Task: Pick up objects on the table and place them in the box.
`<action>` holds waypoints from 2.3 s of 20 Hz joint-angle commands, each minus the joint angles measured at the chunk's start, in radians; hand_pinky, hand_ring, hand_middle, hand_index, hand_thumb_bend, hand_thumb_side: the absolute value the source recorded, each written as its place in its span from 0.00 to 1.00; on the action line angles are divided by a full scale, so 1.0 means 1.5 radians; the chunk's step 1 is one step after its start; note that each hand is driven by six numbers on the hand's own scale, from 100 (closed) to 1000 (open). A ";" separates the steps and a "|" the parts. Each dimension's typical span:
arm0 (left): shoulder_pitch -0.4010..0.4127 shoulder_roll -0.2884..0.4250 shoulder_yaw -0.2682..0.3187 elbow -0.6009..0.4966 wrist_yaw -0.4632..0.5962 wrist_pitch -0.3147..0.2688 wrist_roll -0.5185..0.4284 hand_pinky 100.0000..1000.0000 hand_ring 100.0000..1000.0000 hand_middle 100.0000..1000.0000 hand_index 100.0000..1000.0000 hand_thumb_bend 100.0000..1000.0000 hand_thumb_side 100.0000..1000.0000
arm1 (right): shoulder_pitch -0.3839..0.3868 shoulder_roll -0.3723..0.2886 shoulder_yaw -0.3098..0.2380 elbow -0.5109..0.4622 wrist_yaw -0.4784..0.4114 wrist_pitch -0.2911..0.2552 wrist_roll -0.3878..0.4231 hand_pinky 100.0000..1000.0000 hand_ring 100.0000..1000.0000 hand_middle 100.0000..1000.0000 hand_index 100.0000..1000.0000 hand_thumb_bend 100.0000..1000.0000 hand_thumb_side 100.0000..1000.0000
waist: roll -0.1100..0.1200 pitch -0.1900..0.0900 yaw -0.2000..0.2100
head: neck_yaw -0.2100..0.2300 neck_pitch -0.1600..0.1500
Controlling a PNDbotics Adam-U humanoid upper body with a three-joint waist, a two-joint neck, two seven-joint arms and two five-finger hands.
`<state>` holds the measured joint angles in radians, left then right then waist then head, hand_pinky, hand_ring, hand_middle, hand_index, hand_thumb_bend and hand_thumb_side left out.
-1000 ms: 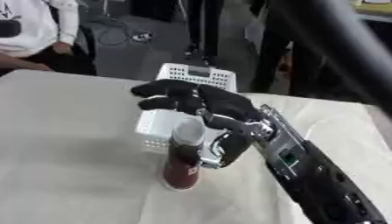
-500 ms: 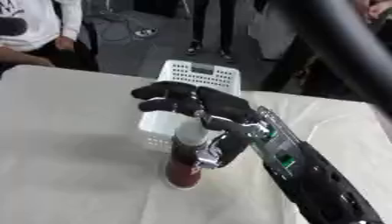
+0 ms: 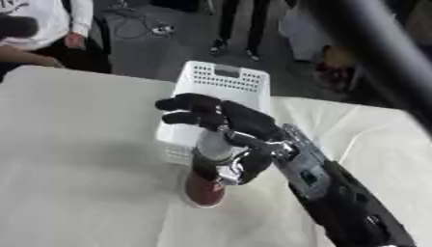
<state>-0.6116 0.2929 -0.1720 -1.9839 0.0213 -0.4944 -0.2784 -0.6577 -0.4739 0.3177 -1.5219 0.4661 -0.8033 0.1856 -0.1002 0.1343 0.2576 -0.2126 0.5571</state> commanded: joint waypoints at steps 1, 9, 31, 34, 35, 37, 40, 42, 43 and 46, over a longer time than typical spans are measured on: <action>-0.018 -0.001 0.000 -0.011 -0.003 0.000 -0.004 0.88 0.78 0.89 0.92 0.27 0.81 | -0.019 -0.002 -0.004 0.010 0.022 -0.006 -0.014 1.00 0.92 0.99 1.00 0.16 1.00 | 0.004 -0.005 0.002 | -0.011 -0.011; -0.019 0.000 0.000 -0.011 -0.004 0.001 -0.008 0.88 0.78 0.89 0.92 0.26 0.82 | -0.020 0.004 -0.001 0.032 0.055 -0.013 -0.029 1.00 0.92 0.99 1.00 0.15 1.00 | 0.004 -0.002 0.003 | -0.010 -0.014; -0.024 -0.001 0.002 -0.011 -0.005 0.001 -0.010 0.88 0.78 0.89 0.92 0.26 0.82 | -0.007 0.013 0.007 0.064 0.127 -0.030 -0.057 0.98 0.90 0.99 1.00 0.11 1.00 | 0.002 0.001 0.004 | -0.006 -0.016; -0.024 0.000 0.002 -0.011 -0.006 0.001 -0.011 0.88 0.78 0.89 0.92 0.25 0.82 | -0.006 0.014 0.008 0.069 0.137 -0.031 -0.060 0.95 0.89 0.99 1.00 0.11 1.00 | 0.002 0.001 0.004 | -0.007 -0.015; -0.024 0.000 0.002 -0.011 -0.006 0.001 -0.011 0.88 0.78 0.89 0.92 0.25 0.82 | -0.006 0.014 0.008 0.071 0.141 -0.032 -0.061 0.94 0.89 0.99 1.00 0.10 1.00 | 0.002 0.002 0.004 | -0.007 -0.014; -0.024 0.000 0.002 -0.011 -0.006 0.001 -0.011 0.88 0.78 0.89 0.92 0.25 0.82 | -0.006 0.015 0.008 0.077 0.148 -0.033 -0.063 0.93 0.89 0.99 1.00 0.09 1.00 | 0.002 0.002 0.004 | -0.009 -0.010; -0.025 -0.001 0.003 -0.011 -0.007 0.001 -0.011 0.88 0.78 0.89 0.92 0.26 0.82 | -0.005 0.016 0.008 0.087 0.161 -0.035 -0.069 0.93 0.88 0.99 1.00 0.09 1.00 | 0.002 0.001 0.004 | -0.011 -0.001; -0.025 -0.001 0.003 -0.011 -0.008 0.002 -0.012 0.88 0.78 0.89 0.92 0.25 0.82 | -0.005 0.017 0.007 0.093 0.170 -0.036 -0.074 0.91 0.88 0.98 1.00 0.08 1.00 | 0.001 0.001 0.004 | -0.010 0.003; -0.025 -0.001 0.003 -0.011 -0.009 0.003 -0.012 0.88 0.78 0.89 0.92 0.25 0.82 | -0.006 0.017 0.007 0.096 0.175 -0.037 -0.077 0.87 0.87 0.98 1.00 0.08 1.00 | 0.001 0.002 0.004 | -0.008 0.004; -0.026 -0.001 0.004 -0.011 -0.010 0.003 -0.013 0.88 0.78 0.89 0.92 0.25 0.82 | -0.008 0.017 0.007 0.104 0.192 -0.039 -0.088 0.85 0.86 0.98 1.00 0.08 1.00 | 0.001 0.002 0.005 | -0.006 0.006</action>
<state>-0.6356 0.2923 -0.1717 -1.9839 0.0107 -0.4897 -0.2960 -0.6665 -0.4487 0.3203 -1.3876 0.7340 -0.8609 0.0578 -0.1025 0.1449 0.2637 -0.2202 0.5666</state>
